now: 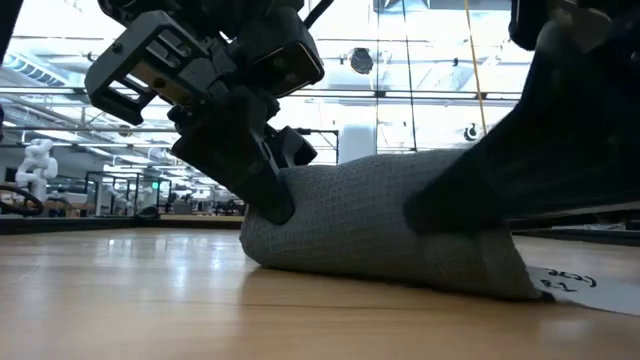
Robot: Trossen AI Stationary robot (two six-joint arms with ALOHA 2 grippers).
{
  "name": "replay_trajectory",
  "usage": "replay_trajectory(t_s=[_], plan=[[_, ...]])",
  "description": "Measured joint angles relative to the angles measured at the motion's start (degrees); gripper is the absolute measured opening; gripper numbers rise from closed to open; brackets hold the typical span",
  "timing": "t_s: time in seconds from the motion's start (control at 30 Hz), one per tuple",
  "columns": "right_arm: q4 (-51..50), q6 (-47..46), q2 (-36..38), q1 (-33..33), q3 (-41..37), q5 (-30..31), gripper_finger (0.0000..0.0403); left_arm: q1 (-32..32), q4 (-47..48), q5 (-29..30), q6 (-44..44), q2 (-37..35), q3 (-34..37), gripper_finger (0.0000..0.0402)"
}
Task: Roll towel into tight, uniform cylinder
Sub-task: Roll the towel
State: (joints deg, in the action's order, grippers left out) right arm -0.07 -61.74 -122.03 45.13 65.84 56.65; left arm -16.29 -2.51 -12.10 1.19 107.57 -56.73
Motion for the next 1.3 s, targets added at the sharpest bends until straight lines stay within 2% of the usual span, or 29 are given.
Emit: replay_trajectory(t_s=[0.27, 0.4, 0.63, 0.77, 0.87, 0.93, 1.1, 1.2, 1.3], plan=[[-0.1, -1.5, -0.3, 0.3, 0.0, -1.2, 0.0116, 0.0, -0.6, 0.1, -0.5, 0.1, 0.0, 0.0083], [-0.1, -1.8, -0.3, 0.3, 0.1, -2.8, 0.0076, 0.0, -0.5, 1.7, -1.2, -0.7, 0.1, 0.0096], [-0.2, -3.4, -0.3, 0.4, 0.1, -3.8, 0.0084, 0.1, 5.9, 6.6, -2.1, -9.7, 0.2, 0.0163], [-0.4, -4.1, -0.3, 0.3, 0.1, -4.1, 0.0087, -1.2, 3.6, 7.1, -2.2, -13.0, 0.2, 0.018], [-0.3, -3.8, -0.3, 0.3, 0.1, -4.1, 0.0088, -3.2, -1.4, 7.0, -4.4, -12.4, 0.6, 0.0181], [-0.8, -3.6, -0.3, 0.3, 0.1, -4.2, 0.0088, -4.1, -7.2, 7.4, -6.2, -9.9, 1.1, 0.0181], [-0.9, 0.9, -0.3, -0.1, 0.1, -4.6, 0.0088, -4.7, -13.6, 8.3, -8.6, -3.1, 2.2, 0.0176], [-1.0, 2.8, -0.3, -0.2, 0.1, -4.7, 0.0088, -4.5, -17.3, 8.4, -9.0, -0.8, 2.0, 0.0153], [-1.0, 3.9, -0.3, -0.3, 0.1, -4.6, 0.0088, -3.7, -17.2, 8.3, -7.9, 0.7, 2.1, 0.0114]])
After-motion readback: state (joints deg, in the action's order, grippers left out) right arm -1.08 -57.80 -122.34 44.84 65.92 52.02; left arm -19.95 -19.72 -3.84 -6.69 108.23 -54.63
